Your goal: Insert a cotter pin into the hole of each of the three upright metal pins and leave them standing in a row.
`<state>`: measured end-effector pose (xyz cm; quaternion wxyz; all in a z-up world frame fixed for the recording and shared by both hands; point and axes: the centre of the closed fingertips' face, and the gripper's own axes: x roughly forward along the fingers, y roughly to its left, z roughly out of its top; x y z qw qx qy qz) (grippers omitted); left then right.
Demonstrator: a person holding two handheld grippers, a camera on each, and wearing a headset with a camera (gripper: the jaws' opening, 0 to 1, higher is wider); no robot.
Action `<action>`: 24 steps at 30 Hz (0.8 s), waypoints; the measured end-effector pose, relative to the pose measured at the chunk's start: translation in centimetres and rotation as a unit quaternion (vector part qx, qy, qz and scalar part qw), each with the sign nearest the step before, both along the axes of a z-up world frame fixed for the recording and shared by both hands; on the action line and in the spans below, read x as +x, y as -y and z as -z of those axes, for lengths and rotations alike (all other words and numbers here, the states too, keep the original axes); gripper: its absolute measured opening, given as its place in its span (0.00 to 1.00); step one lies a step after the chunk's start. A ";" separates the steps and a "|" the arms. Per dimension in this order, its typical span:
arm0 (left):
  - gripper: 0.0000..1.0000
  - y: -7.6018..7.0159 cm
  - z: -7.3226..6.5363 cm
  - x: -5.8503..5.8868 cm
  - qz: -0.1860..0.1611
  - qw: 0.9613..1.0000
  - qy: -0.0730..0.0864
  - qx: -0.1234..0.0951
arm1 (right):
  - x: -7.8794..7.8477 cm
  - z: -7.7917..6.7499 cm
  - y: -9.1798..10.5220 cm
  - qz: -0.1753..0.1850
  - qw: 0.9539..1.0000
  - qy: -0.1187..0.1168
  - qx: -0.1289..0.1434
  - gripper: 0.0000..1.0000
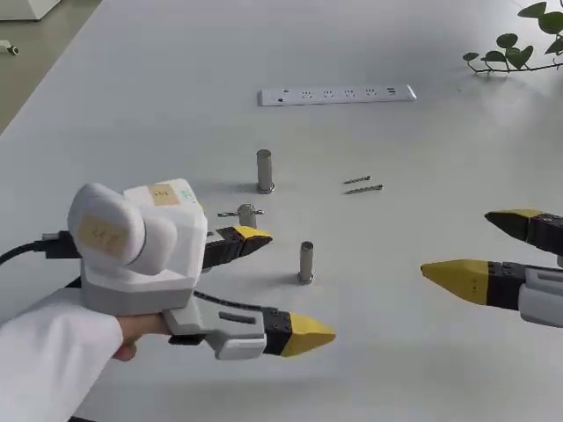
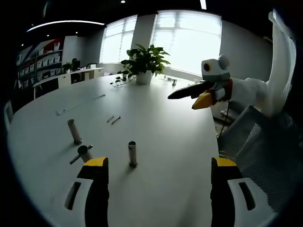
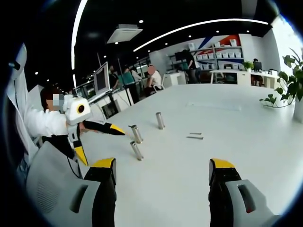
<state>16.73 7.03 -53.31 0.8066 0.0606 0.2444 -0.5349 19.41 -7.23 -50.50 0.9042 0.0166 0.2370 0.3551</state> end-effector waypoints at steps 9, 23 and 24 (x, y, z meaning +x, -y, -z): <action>1.00 -1.9 -1.6 -2.5 -0.020 0.999 -0.020 -0.024 | 0.3 -0.3 1.2 0.006 1.000 0.000 -0.015 0.78; 0.99 -4.7 -1.6 -3.2 -0.065 0.997 -0.027 -0.015 | 2.0 -3.4 1.1 -0.052 0.996 0.030 -0.063 0.76; 0.99 -4.8 -1.7 -3.1 -0.068 0.997 -0.026 -0.017 | 2.4 -3.6 1.1 -0.064 0.994 0.031 -0.080 0.75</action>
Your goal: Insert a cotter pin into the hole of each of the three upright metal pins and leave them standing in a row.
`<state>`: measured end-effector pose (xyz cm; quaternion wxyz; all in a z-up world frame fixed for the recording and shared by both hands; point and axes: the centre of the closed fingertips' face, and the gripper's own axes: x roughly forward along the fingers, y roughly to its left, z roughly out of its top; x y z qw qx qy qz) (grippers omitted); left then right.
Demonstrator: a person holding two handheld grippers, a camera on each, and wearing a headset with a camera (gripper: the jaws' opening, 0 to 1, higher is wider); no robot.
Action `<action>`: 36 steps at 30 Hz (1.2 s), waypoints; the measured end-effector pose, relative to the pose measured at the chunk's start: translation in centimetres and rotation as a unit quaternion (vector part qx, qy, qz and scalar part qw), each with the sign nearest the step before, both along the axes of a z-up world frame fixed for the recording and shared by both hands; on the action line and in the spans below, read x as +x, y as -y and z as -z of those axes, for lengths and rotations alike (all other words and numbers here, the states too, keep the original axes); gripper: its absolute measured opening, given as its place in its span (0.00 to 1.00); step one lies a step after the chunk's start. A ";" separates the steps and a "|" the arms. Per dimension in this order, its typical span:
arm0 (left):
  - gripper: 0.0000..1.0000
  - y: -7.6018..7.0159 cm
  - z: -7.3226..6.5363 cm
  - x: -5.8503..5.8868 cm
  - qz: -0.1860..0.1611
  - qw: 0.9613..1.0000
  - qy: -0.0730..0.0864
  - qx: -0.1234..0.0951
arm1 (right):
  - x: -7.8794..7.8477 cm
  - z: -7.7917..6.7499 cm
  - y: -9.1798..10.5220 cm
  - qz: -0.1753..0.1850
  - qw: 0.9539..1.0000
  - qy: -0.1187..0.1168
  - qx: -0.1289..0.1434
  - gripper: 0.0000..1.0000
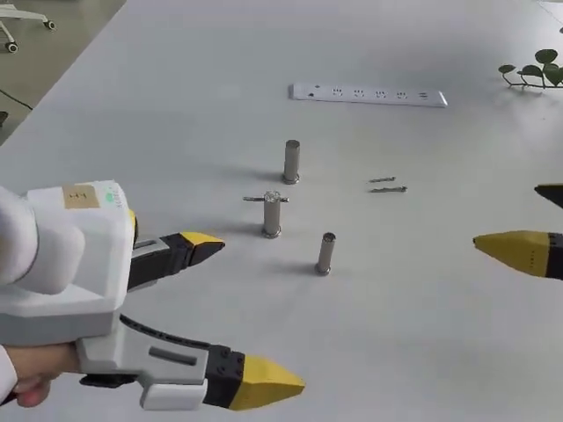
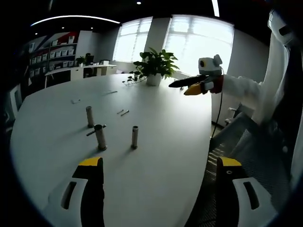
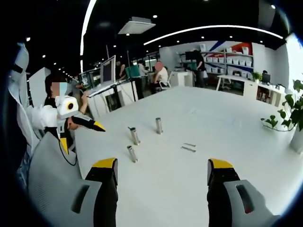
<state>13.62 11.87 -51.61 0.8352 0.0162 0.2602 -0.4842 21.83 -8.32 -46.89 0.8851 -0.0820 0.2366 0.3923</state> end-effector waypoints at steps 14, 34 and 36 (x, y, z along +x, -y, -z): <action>0.90 -2.5 0.1 1.6 -0.053 0.998 0.012 0.015 | 8.3 0.7 -1.3 -0.118 0.980 0.013 -0.161 0.62; 0.99 -1.0 -1.4 0.9 -0.047 0.998 0.011 -0.029 | 14.5 11.4 -3.3 -0.175 0.941 -0.104 -0.270 0.23; 0.99 -1.0 -1.4 1.1 -0.050 0.998 0.011 -0.030 | 14.8 11.7 -3.7 -0.190 0.937 -0.107 -0.274 0.22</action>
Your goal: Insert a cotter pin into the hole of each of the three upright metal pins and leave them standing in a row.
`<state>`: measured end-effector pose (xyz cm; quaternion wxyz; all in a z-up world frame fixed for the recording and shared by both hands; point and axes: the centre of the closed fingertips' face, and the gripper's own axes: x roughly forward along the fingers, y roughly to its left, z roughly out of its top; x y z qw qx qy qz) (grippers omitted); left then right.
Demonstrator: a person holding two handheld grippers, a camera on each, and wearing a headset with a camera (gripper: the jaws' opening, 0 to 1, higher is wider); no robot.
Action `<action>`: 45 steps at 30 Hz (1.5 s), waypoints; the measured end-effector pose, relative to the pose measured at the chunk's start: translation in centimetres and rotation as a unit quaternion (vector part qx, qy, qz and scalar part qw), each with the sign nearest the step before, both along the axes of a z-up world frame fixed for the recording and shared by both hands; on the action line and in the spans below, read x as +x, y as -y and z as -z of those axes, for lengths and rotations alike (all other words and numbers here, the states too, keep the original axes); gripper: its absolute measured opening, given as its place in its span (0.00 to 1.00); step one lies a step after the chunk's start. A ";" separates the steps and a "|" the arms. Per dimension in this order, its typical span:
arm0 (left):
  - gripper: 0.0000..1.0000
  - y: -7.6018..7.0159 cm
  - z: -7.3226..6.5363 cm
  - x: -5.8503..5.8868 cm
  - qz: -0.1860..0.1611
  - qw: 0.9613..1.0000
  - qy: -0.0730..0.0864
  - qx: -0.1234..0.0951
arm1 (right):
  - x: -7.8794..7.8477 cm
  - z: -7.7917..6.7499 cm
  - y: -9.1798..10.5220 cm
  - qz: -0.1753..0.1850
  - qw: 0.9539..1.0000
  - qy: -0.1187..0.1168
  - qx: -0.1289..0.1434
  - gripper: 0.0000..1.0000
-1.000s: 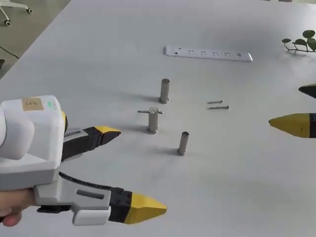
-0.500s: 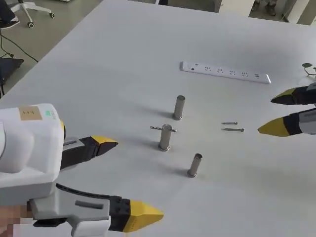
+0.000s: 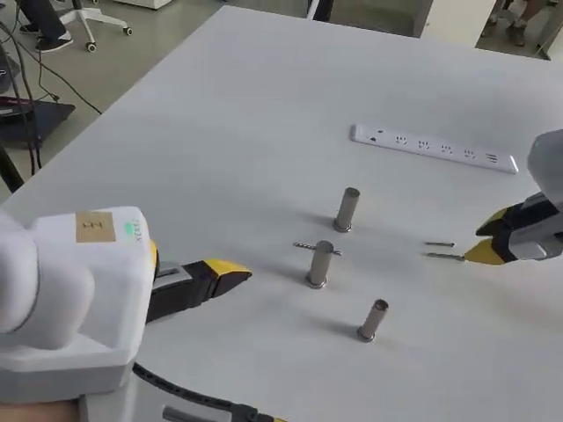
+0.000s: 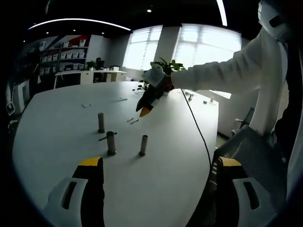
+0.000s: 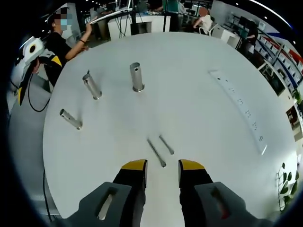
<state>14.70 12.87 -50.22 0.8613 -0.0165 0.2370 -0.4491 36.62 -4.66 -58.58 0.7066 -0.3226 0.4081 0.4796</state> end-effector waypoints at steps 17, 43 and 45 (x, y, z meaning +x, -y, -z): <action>0.99 -1.8 1.6 0.4 -0.020 1.000 -0.020 0.007 | 2.2 2.6 -0.6 -0.071 0.995 0.011 -0.076 0.13; 0.99 -2.6 1.6 1.2 -0.035 0.999 -0.009 0.025 | 0.8 2.8 -1.3 -0.085 0.994 -0.012 -0.073 0.00; 0.99 -2.6 1.3 1.3 -0.037 0.999 -0.005 0.022 | 0.7 2.7 -1.3 -0.088 0.993 -0.010 -0.076 0.00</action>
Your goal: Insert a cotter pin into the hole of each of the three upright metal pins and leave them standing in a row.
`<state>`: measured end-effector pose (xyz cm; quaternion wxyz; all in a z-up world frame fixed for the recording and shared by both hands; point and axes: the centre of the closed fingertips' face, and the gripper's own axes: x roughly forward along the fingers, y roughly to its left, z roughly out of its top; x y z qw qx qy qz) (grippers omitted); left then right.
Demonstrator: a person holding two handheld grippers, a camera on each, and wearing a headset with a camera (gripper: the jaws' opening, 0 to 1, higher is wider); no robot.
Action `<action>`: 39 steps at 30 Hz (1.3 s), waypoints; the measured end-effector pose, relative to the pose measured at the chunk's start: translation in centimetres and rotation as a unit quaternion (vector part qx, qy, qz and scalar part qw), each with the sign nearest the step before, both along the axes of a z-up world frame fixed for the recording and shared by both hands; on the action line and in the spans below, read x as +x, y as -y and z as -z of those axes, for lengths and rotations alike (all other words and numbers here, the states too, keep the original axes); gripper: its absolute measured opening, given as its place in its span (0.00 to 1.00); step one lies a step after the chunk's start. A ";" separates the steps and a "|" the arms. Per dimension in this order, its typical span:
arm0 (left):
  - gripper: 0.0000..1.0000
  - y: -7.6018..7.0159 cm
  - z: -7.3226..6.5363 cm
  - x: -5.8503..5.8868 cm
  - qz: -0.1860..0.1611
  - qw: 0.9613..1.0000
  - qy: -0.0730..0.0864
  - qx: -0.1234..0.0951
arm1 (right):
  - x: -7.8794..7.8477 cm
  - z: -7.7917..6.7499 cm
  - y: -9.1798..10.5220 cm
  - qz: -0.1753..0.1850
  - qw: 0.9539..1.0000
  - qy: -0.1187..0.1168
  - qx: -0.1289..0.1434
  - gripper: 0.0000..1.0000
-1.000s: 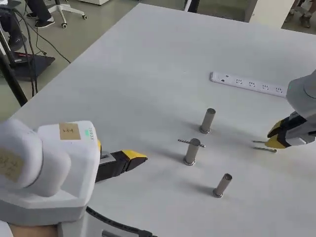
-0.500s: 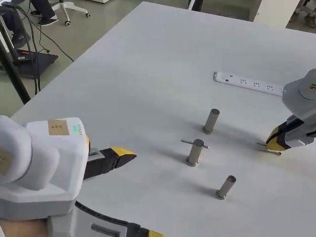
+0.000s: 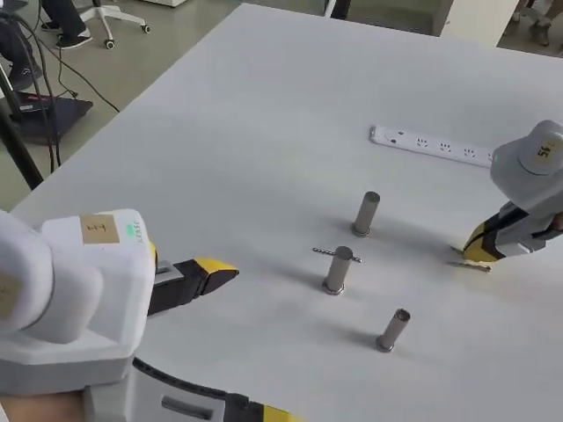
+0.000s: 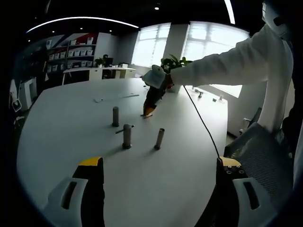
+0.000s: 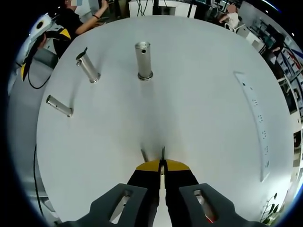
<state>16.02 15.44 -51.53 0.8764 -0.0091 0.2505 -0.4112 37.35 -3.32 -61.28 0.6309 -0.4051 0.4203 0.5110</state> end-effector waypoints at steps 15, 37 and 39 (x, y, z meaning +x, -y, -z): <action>0.98 -0.2 -1.3 0.9 -0.035 0.999 0.013 -0.006 | 0.2 -1.0 -0.7 -0.005 1.000 0.012 0.005 0.00; 0.88 0.9 -0.1 0.0 -0.045 0.996 -0.042 -0.069 | -2.4 -6.8 -0.7 -0.007 0.996 0.048 0.080 0.00; 0.87 0.9 -0.3 0.2 -0.047 0.995 -0.041 -0.073 | -2.2 -7.3 -0.5 -0.007 0.994 0.056 0.090 0.00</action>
